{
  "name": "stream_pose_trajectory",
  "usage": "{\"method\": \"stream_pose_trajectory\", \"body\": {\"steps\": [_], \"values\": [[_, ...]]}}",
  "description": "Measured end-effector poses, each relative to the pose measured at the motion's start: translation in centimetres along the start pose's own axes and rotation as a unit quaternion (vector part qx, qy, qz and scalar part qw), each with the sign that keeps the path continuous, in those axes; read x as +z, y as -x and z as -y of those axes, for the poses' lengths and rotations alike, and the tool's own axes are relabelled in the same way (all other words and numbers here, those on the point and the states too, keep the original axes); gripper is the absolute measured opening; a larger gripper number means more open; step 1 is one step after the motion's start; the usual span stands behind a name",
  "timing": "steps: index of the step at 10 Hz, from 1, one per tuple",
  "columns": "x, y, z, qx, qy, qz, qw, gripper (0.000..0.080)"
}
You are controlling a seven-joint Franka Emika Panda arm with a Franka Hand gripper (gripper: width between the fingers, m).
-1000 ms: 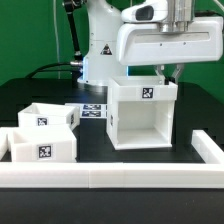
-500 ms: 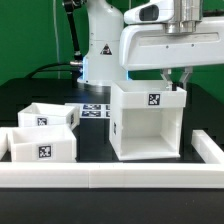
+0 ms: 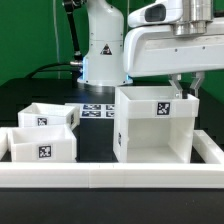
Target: Assemble drawer
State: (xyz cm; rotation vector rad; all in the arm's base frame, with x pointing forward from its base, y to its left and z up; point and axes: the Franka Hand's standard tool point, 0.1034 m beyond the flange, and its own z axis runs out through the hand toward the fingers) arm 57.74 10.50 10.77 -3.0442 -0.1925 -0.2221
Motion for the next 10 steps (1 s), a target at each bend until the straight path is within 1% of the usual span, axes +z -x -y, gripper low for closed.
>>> {"method": "stream_pose_trajectory", "body": {"steps": [2,3,4,6,7,9,10], "values": [[0.00,-0.02,0.21,0.057,-0.003,0.000,0.998,0.0038],[-0.01,-0.03,0.25,0.065,-0.003,0.000,0.998,0.0038],[-0.04,-0.13,0.36,0.107,-0.005,-0.003,0.994,0.0038],[-0.11,-0.23,0.87,0.211,-0.004,0.003,0.978,0.0038],[-0.24,-0.53,0.48,0.245,-0.009,0.001,0.969,0.0038],[-0.37,-0.73,0.07,0.286,-0.008,-0.003,0.958,0.0038],[-0.34,-0.90,-0.02,0.299,-0.012,-0.014,0.954,0.0038]]}}
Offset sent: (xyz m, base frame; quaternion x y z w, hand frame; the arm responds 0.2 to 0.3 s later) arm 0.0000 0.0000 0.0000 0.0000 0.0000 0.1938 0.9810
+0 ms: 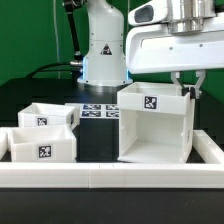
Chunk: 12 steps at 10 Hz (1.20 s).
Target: Assemble drawer
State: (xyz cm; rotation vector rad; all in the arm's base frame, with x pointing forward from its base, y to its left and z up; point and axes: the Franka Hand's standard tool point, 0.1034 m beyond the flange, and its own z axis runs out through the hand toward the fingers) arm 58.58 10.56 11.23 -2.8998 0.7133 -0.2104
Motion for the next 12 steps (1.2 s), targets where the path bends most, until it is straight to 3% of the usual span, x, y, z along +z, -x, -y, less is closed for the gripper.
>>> {"method": "stream_pose_trajectory", "body": {"steps": [2,6,12], "values": [[-0.1,0.1,0.4,0.080,-0.012,-0.004,0.997,0.0039],[0.0,-0.5,-0.4,0.187,-0.017,0.001,0.982,0.0042],[-0.1,-1.0,-0.7,0.355,-0.030,0.013,0.934,0.0042]]}}
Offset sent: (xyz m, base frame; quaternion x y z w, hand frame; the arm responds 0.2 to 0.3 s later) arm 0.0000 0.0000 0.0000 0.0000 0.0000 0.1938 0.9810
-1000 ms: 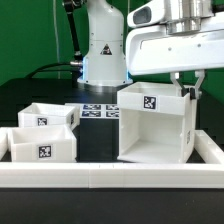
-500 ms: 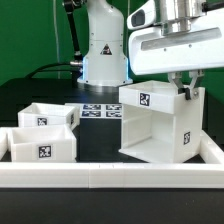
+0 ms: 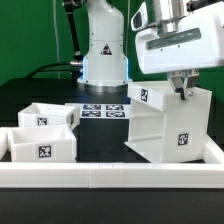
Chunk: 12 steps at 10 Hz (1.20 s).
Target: Assemble drawer
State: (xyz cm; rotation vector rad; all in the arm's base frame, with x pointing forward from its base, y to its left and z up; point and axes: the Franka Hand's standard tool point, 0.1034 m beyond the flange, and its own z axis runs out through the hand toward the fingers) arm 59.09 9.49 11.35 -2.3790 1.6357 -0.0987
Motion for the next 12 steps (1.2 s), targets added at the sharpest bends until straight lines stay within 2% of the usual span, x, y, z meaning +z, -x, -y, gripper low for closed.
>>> {"method": "stream_pose_trajectory", "body": {"steps": [3,6,9,12], "values": [[-0.1,-0.6,0.2,0.075,-0.006,0.006,0.997,0.0042],[0.1,-1.4,1.4,0.080,-0.015,0.007,0.997,0.0042],[0.6,-2.0,3.4,0.083,-0.023,0.009,0.996,0.0042],[1.1,-2.4,4.2,0.086,-0.018,0.015,0.996,0.0042]]}}
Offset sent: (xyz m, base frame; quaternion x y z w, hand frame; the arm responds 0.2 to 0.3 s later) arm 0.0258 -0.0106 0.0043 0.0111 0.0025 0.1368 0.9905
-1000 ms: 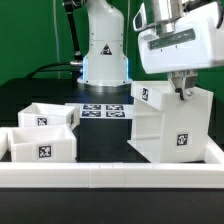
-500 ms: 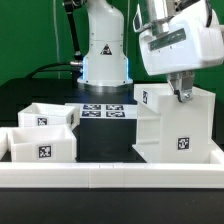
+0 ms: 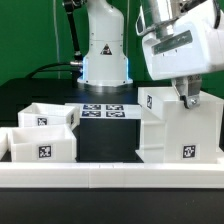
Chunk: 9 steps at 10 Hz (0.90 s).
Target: Assemble drawer
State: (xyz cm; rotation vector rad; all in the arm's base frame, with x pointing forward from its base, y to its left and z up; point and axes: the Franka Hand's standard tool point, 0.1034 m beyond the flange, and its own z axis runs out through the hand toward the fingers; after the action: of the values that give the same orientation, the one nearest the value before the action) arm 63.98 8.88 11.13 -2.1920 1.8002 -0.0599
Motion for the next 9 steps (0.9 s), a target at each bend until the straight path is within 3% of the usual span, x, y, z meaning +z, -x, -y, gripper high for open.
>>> {"method": "stream_pose_trajectory", "body": {"steps": [5,7,8,9], "values": [[0.1,0.0,0.0,-0.005,0.003,0.001,1.000,0.0043],[-0.3,0.2,-0.3,-0.031,0.005,0.001,1.000,0.0376],[-0.8,0.4,-0.5,-0.046,0.008,0.004,0.999,0.0376],[-1.4,0.7,-0.7,-0.067,0.008,0.004,0.998,0.0576]]}}
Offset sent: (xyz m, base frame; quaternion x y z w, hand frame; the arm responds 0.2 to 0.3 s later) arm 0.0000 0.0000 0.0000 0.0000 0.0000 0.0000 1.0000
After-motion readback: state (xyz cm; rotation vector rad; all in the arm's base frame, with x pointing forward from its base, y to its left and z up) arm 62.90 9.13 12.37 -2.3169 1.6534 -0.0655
